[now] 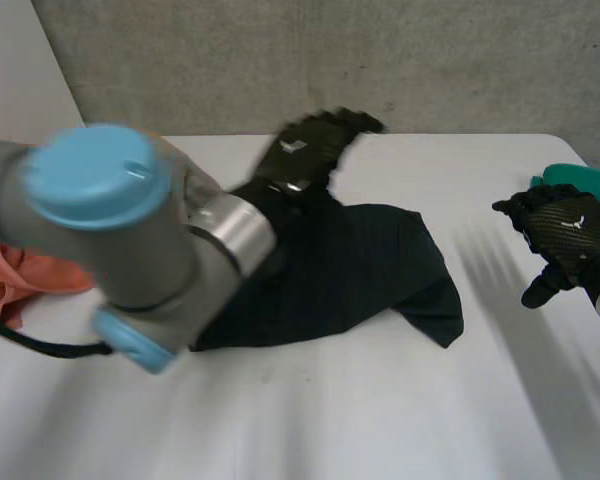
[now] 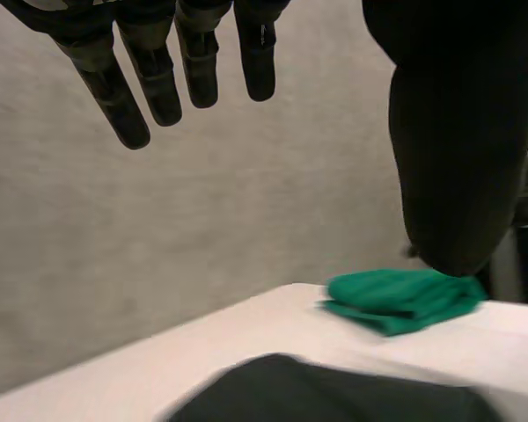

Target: Fold the laundry.

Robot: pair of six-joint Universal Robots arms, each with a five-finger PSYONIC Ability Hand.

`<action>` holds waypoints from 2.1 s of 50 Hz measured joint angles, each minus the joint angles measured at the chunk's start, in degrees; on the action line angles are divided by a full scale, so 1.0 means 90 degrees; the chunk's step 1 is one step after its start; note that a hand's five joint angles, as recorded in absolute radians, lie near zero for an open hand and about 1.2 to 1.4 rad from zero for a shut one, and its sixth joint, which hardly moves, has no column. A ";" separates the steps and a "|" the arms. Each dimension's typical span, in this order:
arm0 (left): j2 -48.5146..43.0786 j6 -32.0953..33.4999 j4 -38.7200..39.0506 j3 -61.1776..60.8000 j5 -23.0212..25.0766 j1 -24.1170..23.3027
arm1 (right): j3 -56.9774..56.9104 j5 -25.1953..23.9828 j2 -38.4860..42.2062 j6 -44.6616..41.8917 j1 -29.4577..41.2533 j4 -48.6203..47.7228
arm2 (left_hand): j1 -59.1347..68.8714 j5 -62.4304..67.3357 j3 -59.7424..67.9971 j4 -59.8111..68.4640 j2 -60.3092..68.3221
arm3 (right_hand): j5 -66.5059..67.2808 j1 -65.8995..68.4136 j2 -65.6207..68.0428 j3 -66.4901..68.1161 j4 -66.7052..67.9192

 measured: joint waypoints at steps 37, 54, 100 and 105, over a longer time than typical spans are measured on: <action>-0.0582 0.3948 0.0432 -0.2604 -0.1378 0.0428 | -0.1739 0.1292 0.2498 -0.0532 0.2552 -0.0217 | 0.2361 0.2267 0.2246 0.2238 0.2232 | 0.2152 0.2186 0.2195 0.2208 0.2193; -0.0468 0.4375 0.0565 -0.1790 -0.2436 0.0532 | -0.1808 0.1241 0.1934 -0.0622 0.2551 0.0461 | 0.5328 0.5668 0.5611 0.5831 0.5727 | 0.0255 0.0074 0.0195 0.0297 0.0379; -0.0260 0.1796 0.2134 -0.0074 0.0457 -0.1552 | -0.1641 0.1084 0.0271 0.0105 -0.0214 0.0841 | -0.0535 -0.0336 -0.0340 -0.0389 -0.0409 | -0.0007 -0.0030 -0.0022 -0.0015 -0.0009; 0.0499 0.1821 0.1969 -0.0355 0.0415 -0.1160 | -0.1836 0.1165 0.0236 0.0191 0.0002 0.0907 | -0.0535 -0.0337 -0.0340 -0.0390 -0.0409 | -0.0007 -0.0030 -0.0022 -0.0015 -0.0009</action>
